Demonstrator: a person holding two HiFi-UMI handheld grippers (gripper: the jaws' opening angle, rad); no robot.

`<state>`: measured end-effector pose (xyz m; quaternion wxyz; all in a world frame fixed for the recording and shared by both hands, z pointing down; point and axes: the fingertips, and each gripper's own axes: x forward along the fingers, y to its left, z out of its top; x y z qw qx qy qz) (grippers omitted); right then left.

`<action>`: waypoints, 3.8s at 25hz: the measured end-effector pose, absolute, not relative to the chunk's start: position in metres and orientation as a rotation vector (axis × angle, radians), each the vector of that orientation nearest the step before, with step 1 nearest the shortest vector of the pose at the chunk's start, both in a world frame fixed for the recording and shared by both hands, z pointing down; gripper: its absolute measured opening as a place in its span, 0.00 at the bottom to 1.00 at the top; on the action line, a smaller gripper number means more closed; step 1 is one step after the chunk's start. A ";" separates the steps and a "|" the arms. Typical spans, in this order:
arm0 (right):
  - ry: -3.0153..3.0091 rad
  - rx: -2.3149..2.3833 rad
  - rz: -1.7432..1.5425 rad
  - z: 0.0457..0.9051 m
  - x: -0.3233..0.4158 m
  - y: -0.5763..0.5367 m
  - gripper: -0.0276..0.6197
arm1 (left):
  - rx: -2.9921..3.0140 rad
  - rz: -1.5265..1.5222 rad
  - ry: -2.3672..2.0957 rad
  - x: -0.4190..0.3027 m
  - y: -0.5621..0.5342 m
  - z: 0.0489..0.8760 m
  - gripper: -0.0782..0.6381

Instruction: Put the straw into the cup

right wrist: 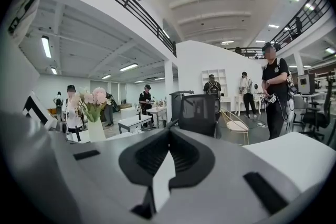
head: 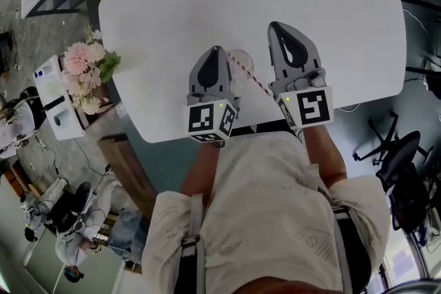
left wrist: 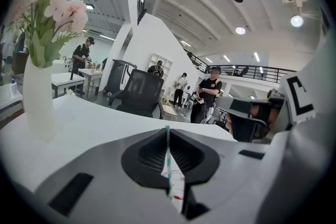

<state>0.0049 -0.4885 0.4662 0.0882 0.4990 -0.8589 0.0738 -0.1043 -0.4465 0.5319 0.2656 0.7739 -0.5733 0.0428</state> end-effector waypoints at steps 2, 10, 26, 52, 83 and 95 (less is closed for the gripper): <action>-2.550 1.481 0.223 0.470 0.001 -0.491 0.05 | 2.091 0.120 -1.546 -0.108 -0.449 0.537 0.13; -2.534 1.454 0.228 0.479 -0.018 -0.501 0.05 | 2.098 0.132 -1.527 -0.120 -0.462 0.548 0.13; -2.524 1.453 0.213 0.478 -0.030 -0.501 0.05 | 2.161 0.195 -1.461 -0.117 -0.464 0.557 0.20; -2.646 1.457 0.120 0.420 0.028 -0.396 0.05 | 2.121 0.212 -1.753 -0.112 -0.354 0.500 0.22; -2.674 1.753 -0.337 0.282 0.125 -0.331 0.05 | 2.484 0.014 -2.192 -0.089 -0.298 0.301 0.22; -2.690 1.739 -0.324 0.290 0.137 -0.327 0.05 | 2.483 0.030 -2.204 -0.068 -0.295 0.300 0.17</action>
